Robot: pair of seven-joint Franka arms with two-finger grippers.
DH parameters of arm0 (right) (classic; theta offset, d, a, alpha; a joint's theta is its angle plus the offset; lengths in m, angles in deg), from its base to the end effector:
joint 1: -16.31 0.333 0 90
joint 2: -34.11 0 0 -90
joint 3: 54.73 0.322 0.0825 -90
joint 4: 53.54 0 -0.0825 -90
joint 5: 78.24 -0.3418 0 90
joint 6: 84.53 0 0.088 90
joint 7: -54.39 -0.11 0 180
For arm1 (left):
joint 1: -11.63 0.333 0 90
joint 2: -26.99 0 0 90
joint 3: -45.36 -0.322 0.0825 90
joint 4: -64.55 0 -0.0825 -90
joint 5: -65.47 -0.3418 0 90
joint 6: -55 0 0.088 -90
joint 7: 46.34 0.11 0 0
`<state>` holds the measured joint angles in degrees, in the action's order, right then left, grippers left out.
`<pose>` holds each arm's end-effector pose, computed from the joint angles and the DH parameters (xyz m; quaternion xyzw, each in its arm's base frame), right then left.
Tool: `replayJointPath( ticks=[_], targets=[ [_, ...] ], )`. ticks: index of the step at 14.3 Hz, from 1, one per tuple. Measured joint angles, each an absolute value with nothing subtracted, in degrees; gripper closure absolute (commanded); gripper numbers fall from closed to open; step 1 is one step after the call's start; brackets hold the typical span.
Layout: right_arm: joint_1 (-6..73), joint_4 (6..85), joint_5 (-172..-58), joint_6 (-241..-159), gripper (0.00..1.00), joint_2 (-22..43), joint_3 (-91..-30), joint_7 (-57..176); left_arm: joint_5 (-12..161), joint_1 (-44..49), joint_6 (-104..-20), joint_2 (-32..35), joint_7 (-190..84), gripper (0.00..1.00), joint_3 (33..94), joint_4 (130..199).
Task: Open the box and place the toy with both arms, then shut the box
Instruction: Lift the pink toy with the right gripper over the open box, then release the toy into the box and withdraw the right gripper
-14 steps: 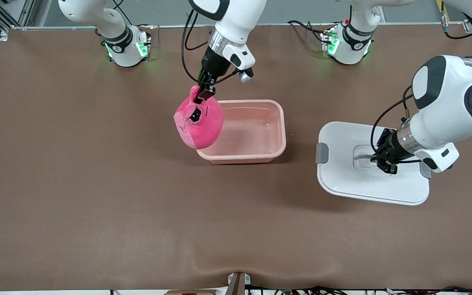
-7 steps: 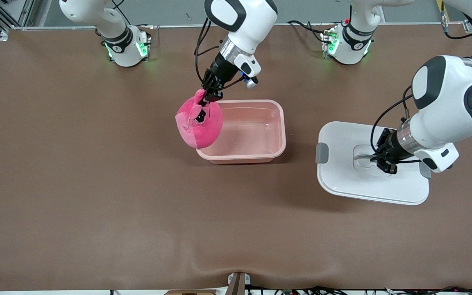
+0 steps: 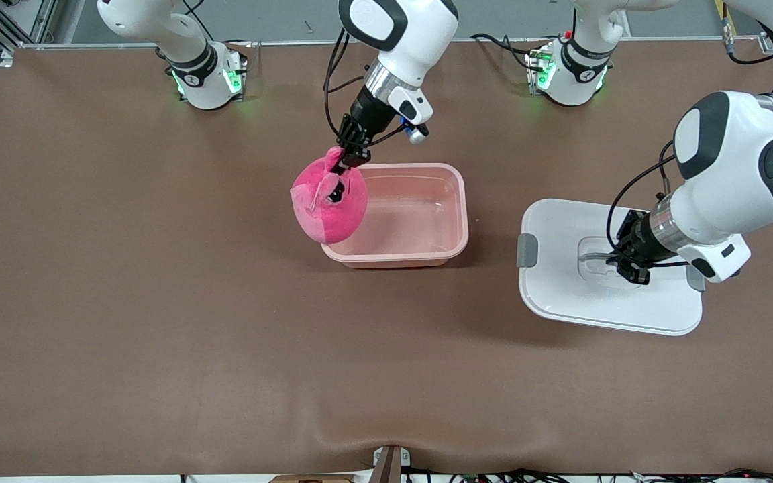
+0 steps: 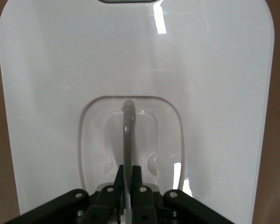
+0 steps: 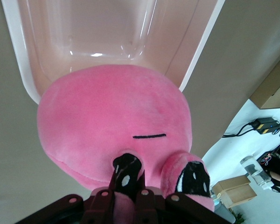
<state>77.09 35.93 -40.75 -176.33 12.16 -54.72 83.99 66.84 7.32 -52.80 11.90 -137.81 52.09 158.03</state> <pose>0.3494 0.4912 0.4402 0.6117 0.7076 -0.0708 0.3465 0.5899 -0.1099 0.4816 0.7597 0.6497 -0.0244 0.0121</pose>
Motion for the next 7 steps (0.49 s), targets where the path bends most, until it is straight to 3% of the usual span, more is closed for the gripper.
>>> replayJointPath(
  ticks=[1, 3, 7],
  targets=[
    [77.25, 35.83, -40.81, -177.28, 0.84, 11.98, -54.72, 83.88, 66.84, 7.32, -52.8, 11.9, -137.81, 1.0, 52.09, 158.03],
    [77.52, 35.57, -40.84, -178.46, 0.0, 11.37, -54.72, 83.57, 66.84, 7.32, -52.8, 11.9, -137.81, 1.0, 52.09, 158.04],
    [77.59, 33.17, -41.48, -178.69, 0.0, 10.94, -54.75, 83.04, 66.84, 7.32, -52.8, 11.9, -137.81, 1.0, 52.09, 158.07]
  ],
)
